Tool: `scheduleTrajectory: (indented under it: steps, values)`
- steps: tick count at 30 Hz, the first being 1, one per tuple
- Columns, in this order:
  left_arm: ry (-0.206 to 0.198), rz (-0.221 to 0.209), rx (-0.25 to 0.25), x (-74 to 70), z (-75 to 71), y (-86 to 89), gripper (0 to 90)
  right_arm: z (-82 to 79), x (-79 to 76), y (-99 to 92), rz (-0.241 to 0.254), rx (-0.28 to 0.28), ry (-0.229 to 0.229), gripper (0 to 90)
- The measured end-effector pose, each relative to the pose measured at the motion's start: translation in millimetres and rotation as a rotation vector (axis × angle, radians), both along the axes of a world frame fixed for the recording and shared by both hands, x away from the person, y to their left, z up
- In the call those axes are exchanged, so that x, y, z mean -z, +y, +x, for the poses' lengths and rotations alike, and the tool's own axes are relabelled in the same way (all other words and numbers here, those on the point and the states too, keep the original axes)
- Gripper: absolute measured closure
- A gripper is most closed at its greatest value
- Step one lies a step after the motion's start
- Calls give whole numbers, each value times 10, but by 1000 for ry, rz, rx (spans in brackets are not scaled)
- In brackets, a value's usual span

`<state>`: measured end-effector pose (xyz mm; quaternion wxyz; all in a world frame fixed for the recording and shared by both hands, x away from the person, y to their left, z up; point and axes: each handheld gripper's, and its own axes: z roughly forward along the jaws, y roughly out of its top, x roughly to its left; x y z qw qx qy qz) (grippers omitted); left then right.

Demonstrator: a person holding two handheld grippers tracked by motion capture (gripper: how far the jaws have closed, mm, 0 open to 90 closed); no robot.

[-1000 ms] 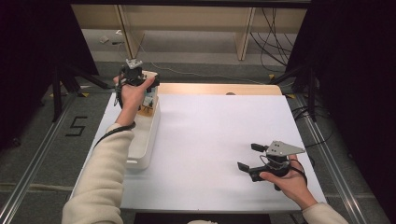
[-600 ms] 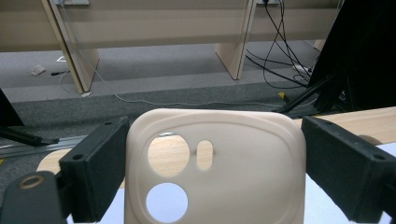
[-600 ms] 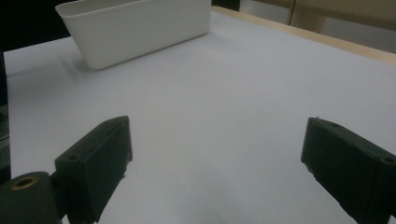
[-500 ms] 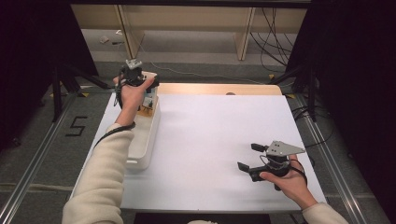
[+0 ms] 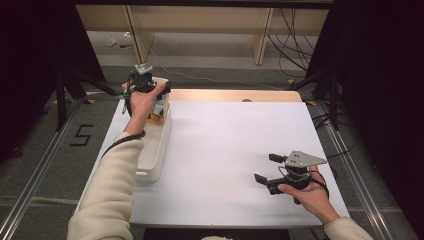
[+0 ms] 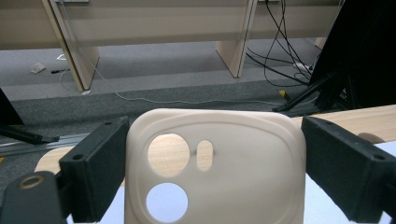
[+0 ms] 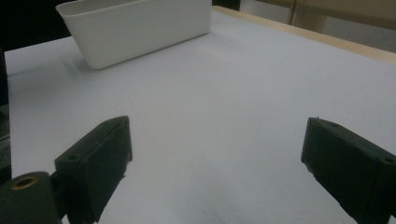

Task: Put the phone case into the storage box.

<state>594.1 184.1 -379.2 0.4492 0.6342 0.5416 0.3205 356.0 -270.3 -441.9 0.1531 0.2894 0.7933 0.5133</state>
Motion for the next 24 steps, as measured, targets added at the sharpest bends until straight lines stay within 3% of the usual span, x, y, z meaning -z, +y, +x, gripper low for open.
scheduleTrajectory:
  steps: [24]
  values:
    - [14, 18, 4, 53, 24, -28, 107, -1, 0, -2, 0, 0, 2, 96]
